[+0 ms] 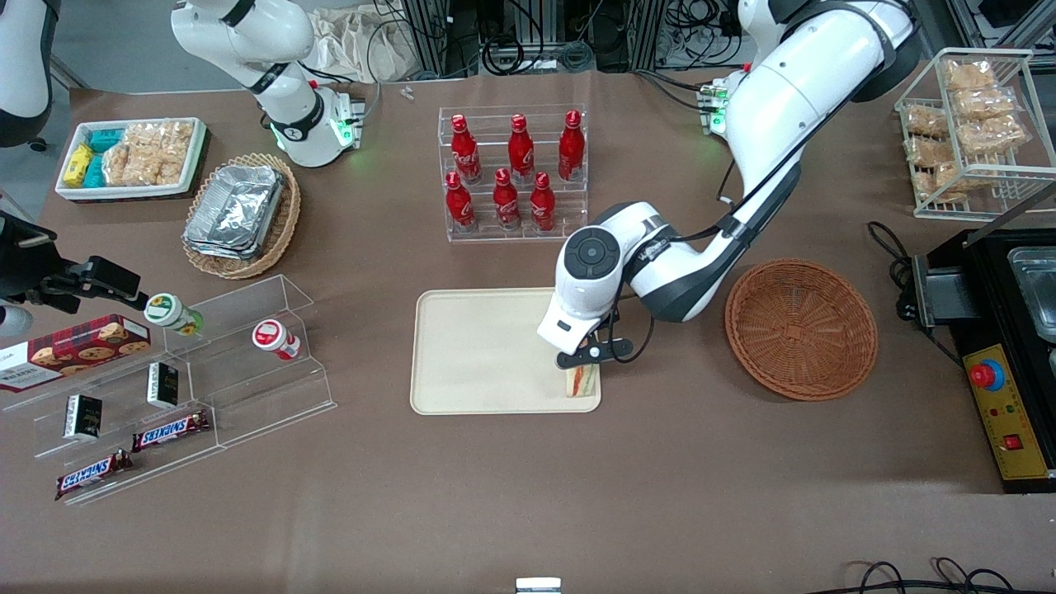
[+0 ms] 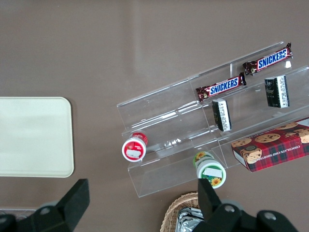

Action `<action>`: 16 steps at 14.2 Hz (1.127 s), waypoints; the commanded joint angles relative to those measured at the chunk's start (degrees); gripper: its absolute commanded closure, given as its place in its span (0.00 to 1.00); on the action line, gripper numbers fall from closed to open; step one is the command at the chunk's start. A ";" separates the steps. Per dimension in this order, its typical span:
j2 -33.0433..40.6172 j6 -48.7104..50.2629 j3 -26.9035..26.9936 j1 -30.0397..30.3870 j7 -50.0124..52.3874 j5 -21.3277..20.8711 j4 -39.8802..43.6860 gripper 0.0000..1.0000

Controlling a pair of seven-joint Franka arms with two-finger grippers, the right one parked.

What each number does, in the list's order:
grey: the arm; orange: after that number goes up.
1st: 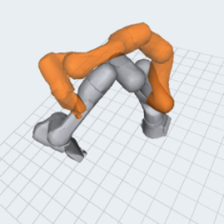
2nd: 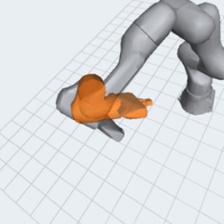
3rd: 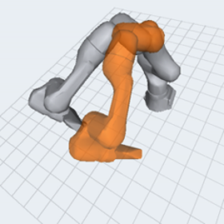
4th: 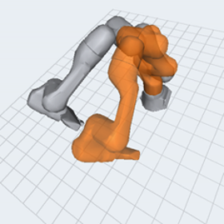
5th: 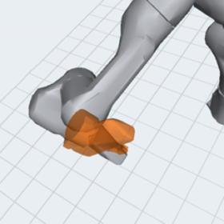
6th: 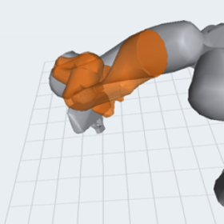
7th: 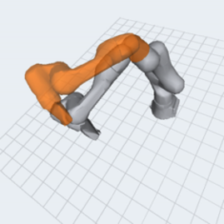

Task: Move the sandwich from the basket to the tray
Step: 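Lower the sandwich onto the tray and open the left gripper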

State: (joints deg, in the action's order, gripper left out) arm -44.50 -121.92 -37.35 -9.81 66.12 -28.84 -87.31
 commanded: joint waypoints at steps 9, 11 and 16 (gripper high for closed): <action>-2.61 -0.69 4.91 -5.48 3.14 -1.40 2.41 0.00; -2.52 -0.69 4.91 -5.48 3.14 -1.40 2.41 0.01; -2.08 -0.69 4.91 -5.48 3.14 -1.22 2.50 0.01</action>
State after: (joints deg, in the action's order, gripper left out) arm -46.23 -122.39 -32.86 -14.36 67.38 -29.12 -86.23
